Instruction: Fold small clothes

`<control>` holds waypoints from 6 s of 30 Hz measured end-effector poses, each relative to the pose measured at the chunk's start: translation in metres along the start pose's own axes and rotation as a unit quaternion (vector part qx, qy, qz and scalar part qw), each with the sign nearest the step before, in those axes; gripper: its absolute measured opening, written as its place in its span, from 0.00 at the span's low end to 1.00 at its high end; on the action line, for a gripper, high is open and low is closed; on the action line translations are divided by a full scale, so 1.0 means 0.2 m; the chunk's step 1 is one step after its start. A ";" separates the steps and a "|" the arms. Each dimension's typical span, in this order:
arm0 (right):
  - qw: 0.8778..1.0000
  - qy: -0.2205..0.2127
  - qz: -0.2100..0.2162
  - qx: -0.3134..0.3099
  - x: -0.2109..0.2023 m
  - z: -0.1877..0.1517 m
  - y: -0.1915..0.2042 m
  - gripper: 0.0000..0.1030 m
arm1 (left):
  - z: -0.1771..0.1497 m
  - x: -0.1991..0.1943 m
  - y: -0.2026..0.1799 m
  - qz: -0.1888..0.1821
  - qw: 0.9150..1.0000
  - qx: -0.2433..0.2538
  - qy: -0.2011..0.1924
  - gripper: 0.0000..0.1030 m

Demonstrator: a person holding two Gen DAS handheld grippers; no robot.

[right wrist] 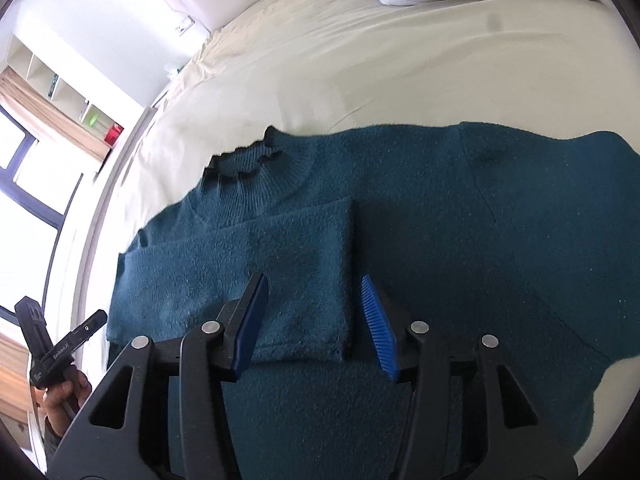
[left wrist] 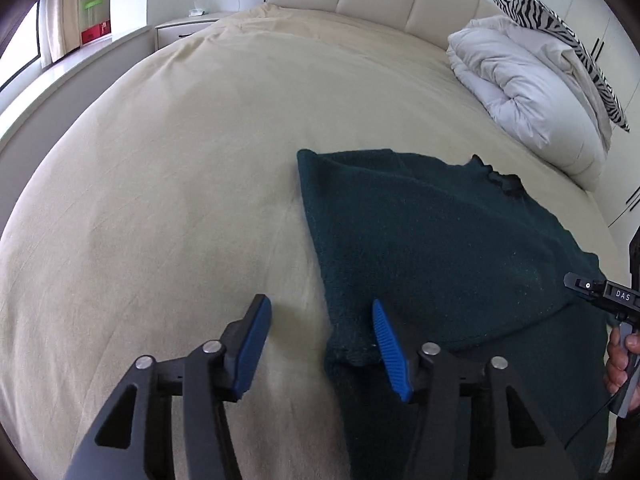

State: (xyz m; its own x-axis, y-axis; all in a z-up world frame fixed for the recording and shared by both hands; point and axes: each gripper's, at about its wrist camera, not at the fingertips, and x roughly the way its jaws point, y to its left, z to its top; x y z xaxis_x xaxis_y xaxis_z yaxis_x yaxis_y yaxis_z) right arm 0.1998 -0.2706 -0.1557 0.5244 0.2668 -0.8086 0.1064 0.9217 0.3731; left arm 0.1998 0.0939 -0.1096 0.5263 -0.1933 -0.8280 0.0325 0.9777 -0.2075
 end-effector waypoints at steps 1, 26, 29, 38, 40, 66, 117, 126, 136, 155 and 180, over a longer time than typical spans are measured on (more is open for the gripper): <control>1.000 0.010 -0.014 -0.014 0.03 -0.02 0.03 0.42 | 0.00 0.00 -0.01 -0.008 1.000 0.001 0.003 0.23; 0.999 0.016 -0.034 0.011 -0.04 -0.08 -0.01 0.06 | -0.04 0.00 0.04 -0.023 1.000 0.013 -0.010 0.09; 0.999 0.022 -0.016 0.037 -0.01 -0.08 -0.05 0.06 | -0.04 0.01 0.04 -0.026 1.000 0.013 -0.008 0.10; 0.999 0.017 -0.006 0.033 0.01 -0.09 -0.07 0.06 | -0.03 -0.01 0.02 -0.013 1.000 0.022 -0.011 0.20; 0.999 0.018 0.005 0.042 -0.02 -0.09 -0.08 0.09 | -0.03 -0.07 0.03 0.002 1.000 0.009 -0.014 0.34; 0.958 -0.195 0.093 0.187 -0.50 -0.18 -0.75 0.49 | 0.07 -0.11 -0.20 -0.055 0.994 -0.001 -0.093 0.69; 0.959 -0.126 -0.152 -0.205 0.10 -0.14 0.48 0.06 | -0.25 -0.10 -0.27 -0.229 0.963 -0.139 -0.029 0.83; 0.967 -0.096 -0.101 -0.215 0.20 -0.32 0.45 0.62 | -0.10 0.01 -0.47 -0.241 0.965 -0.102 -0.008 0.83; 0.986 -0.113 -0.028 -0.122 -0.19 -0.53 0.15 0.63 | 0.07 0.29 -0.83 -0.225 0.972 -0.031 0.066 0.49; 0.977 -0.209 -0.007 0.051 -0.70 -0.46 -0.54 0.54 | 0.13 0.17 -0.92 -0.189 0.981 0.033 0.012 0.08; 0.992 -0.082 -0.039 0.091 -0.16 0.25 -0.91 0.05 | 0.09 0.22 -0.58 -0.154 0.987 0.012 -0.033 0.08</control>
State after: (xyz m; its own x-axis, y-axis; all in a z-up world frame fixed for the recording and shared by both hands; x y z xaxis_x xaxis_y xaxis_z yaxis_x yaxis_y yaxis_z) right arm 0.2059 -0.4607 -0.1746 0.6371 0.1344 -0.7590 0.2941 0.8678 0.4005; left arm 0.2335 -0.0274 -0.1121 0.5420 -0.4769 -0.6919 0.2198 0.8751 -0.4311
